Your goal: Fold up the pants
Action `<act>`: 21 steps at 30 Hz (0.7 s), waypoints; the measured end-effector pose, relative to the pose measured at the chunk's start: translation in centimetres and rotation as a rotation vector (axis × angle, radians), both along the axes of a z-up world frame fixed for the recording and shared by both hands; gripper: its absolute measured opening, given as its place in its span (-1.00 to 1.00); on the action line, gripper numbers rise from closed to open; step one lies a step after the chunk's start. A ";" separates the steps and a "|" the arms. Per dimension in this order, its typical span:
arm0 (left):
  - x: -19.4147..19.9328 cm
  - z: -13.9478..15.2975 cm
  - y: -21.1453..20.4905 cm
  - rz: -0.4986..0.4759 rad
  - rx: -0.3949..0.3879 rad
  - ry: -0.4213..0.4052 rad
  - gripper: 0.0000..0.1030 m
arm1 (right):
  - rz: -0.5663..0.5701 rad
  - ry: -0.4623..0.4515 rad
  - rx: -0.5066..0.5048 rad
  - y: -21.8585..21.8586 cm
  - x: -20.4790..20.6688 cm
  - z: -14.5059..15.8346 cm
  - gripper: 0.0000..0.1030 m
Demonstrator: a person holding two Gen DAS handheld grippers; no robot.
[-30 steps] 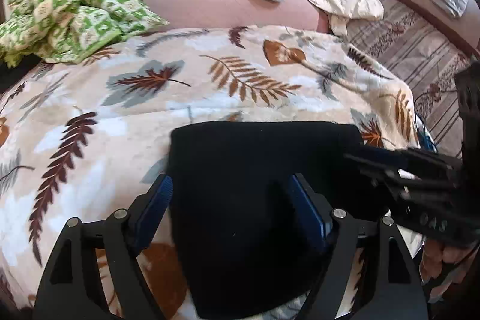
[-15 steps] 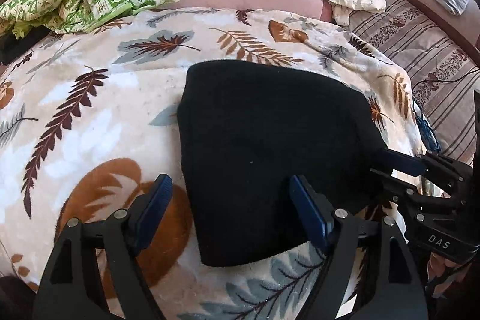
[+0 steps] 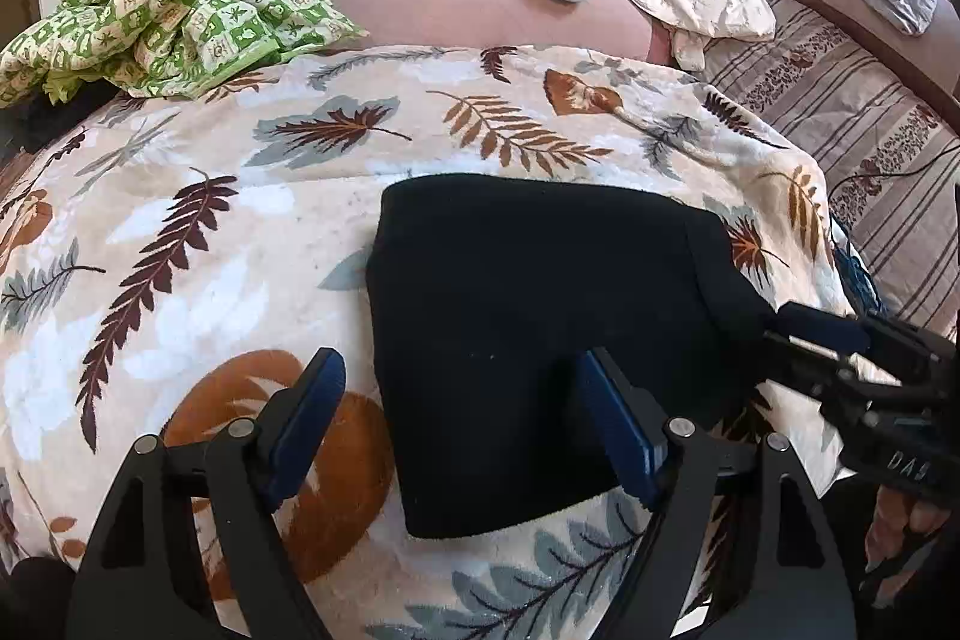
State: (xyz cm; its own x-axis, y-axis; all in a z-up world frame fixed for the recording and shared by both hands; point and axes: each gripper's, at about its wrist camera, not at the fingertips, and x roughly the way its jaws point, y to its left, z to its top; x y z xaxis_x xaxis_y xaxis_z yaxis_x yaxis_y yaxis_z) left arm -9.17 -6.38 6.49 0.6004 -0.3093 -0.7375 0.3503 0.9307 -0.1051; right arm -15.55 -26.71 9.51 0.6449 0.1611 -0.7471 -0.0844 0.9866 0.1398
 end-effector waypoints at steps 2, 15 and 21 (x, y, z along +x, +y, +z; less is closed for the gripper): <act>0.2 0.0 0.0 0.004 -0.001 0.000 0.56 | 0.004 0.005 -0.007 0.1 0.1 -0.3 -0.02; 0.8 -0.9 -0.1 0.016 0.003 0.024 0.56 | 0.021 0.035 -0.043 0.0 0.3 -1.9 0.10; 0.9 -1.0 -0.2 0.013 0.004 0.025 0.56 | 0.025 0.041 -0.038 0.0 0.2 -2.0 0.10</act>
